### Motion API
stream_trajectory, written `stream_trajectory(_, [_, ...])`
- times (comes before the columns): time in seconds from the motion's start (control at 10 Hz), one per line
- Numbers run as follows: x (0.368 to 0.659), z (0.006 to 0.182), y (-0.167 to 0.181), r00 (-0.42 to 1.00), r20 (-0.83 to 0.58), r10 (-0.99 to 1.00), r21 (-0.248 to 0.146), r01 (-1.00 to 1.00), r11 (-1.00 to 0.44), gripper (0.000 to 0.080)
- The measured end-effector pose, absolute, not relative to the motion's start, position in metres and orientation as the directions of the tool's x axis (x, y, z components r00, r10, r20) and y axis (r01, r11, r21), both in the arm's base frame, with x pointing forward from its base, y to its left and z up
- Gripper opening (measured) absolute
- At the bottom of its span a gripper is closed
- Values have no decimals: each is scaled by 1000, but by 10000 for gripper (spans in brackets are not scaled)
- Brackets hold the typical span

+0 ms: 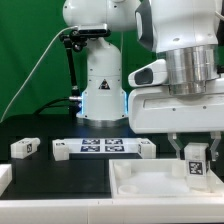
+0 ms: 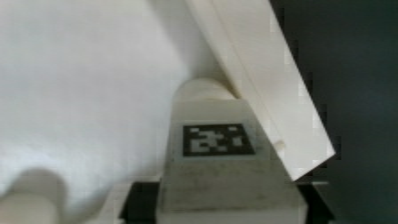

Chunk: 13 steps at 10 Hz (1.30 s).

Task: Assemble one leg

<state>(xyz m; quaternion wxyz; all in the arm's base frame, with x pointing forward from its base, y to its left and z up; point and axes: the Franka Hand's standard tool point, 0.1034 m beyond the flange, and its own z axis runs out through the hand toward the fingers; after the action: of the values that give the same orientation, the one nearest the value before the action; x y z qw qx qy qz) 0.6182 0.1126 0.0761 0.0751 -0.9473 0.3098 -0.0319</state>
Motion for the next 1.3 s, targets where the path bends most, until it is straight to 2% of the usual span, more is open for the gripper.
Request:
stream_trajectory(0.3, [617,76,112,560,-23,-828,-158,-820,-550,291])
stream_trajectory(0.5, [617,76,111,419,-61,-906,-153,-901,-406,291])
stream_trajectory(0.7, [617,76,112,353,-78,-932,-150,-929,-339,292])
stream_trajectory(0.8, [616,75,113,369,-77,-926,-151,-923,-355,292])
stream_trajectory(1.0, [616,75,117,424,-69,-903,-155,-899,-411,611])
stream_trajectory(1.3, [616,77,120,727,-17,-687,-152,-681,-717,647])
